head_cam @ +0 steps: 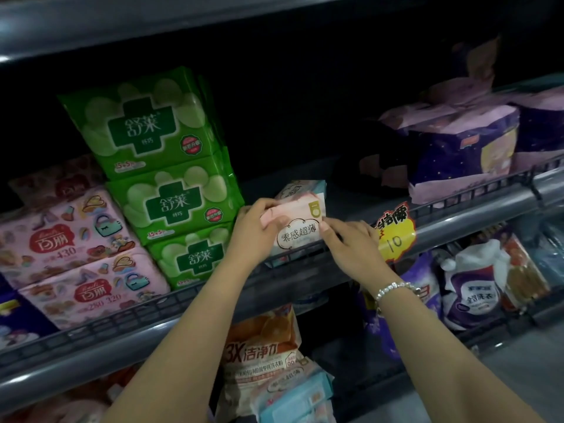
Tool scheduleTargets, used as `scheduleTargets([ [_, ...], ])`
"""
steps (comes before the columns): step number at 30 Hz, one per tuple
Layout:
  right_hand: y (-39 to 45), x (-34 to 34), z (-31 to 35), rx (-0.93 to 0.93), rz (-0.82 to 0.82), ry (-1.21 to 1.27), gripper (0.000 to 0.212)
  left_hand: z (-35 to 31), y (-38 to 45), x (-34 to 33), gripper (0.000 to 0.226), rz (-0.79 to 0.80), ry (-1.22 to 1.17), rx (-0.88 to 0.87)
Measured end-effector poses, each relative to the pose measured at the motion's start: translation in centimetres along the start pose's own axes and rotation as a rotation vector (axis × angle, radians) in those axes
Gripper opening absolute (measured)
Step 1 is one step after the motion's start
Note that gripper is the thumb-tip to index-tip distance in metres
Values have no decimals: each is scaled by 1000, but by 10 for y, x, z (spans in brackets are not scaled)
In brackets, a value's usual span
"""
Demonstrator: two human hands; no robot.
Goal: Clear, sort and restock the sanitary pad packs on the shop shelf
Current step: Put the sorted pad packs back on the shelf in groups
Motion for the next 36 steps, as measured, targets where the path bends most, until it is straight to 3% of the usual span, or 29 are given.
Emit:
scheduleTargets([
  [6, -9, 9, 1, 22, -86, 89, 41, -5, -28, 1, 43, -161, -43, -53],
  [10, -36, 8, 11, 91, -101, 139, 42, -8, -62, 2, 53, -187, -71, -103],
  [13, -67, -9, 17, 131, -22, 174, 39, 5, -99, 2, 48, -227, -137, -101],
  [15, -88, -28, 17, 101, 118, 213, 33, 19, -126, 0, 39, -231, -212, -63],
  [18, -116, -65, 4, -15, 329, 199, 30, 53, -162, -11, 28, -221, -241, 51],
  [22, -143, -114, -26, -196, 480, 172, 33, 116, -201, -38, 25, -152, -234, 279],
  [27, -156, -161, -55, -337, 551, 168, 37, 181, -235, -66, 36, -67, -221, 580],
  [33, -163, -196, -96, -403, 553, -74, 48, 240, -253, -87, 42, 71, -35, 725],
  [36, -166, -206, -103, -430, 567, -78, 49, 270, -271, -86, 33, 136, 57, 834],
])
Point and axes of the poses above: each hand's wrist, its own y-axis towards the middle knuckle, its own x-axis out of the back of the hand, z = x × y, the point moved 7 cm from there along y, towards the middle knuckle, and after that the axes turned 1 degree about -x, right-handed, at the moved point
